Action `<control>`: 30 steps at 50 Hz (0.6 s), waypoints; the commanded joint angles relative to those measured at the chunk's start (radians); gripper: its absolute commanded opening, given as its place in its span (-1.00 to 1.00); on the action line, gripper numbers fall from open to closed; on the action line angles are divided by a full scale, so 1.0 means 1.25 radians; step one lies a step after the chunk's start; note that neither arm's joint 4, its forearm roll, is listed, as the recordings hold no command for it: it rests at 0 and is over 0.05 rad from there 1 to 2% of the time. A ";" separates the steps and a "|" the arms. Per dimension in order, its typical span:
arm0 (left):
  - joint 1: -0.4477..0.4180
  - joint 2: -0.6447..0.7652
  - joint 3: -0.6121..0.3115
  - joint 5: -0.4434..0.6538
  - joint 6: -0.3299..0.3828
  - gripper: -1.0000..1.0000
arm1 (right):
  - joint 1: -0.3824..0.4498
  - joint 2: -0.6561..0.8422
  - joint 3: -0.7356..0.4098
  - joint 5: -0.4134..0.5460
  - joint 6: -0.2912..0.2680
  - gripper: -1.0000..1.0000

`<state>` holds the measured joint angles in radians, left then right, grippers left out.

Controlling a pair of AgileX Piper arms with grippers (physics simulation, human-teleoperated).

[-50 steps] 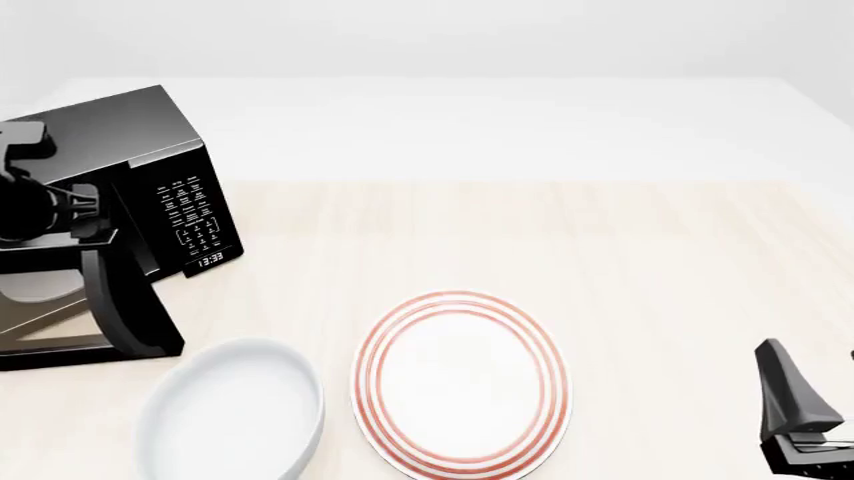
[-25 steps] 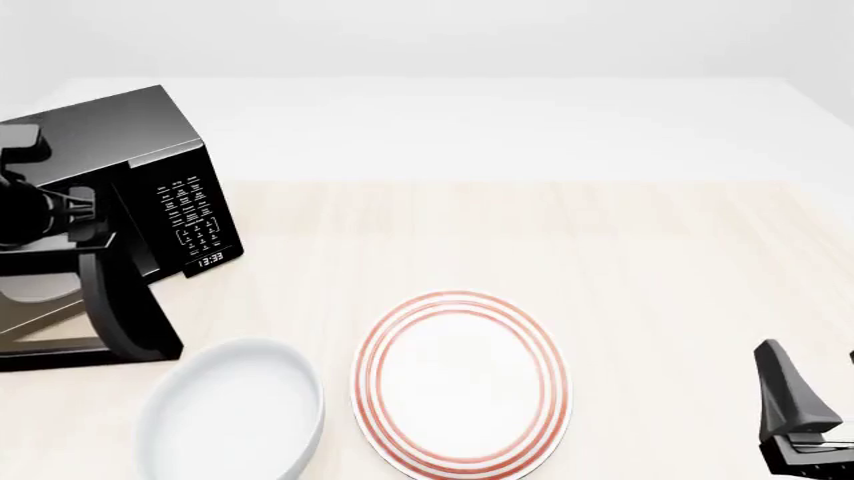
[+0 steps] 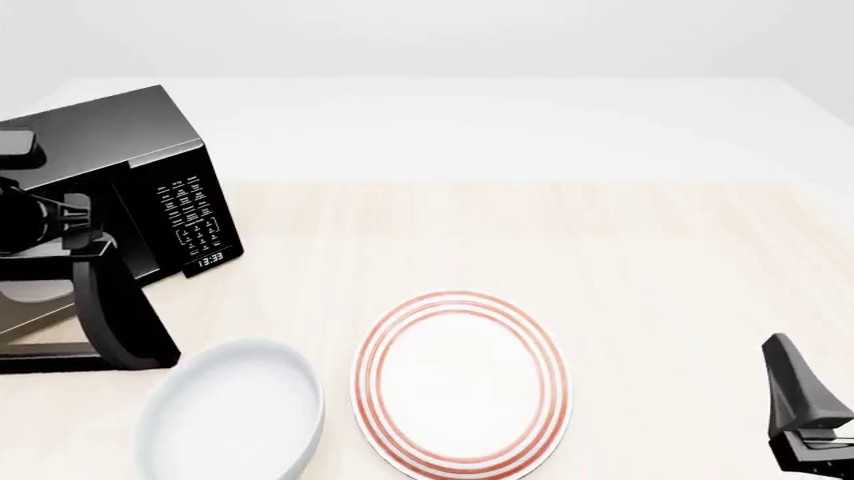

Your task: Open the microwave.

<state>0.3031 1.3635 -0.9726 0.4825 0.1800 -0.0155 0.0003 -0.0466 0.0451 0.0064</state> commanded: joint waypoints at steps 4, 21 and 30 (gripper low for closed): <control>0.019 -0.005 0.065 -0.004 -0.012 1.00 | 0.000 0.000 -0.015 0.015 0.000 1.00; 0.026 -0.031 0.083 0.001 -0.004 1.00 | 0.000 0.000 -0.015 0.015 0.000 1.00; 0.031 -0.040 0.101 -0.003 0.000 1.00 | 0.000 0.000 -0.015 0.016 0.000 1.00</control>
<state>0.3084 1.3010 -0.9159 0.4711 0.1879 -0.0152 0.0002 -0.0651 0.0636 0.0063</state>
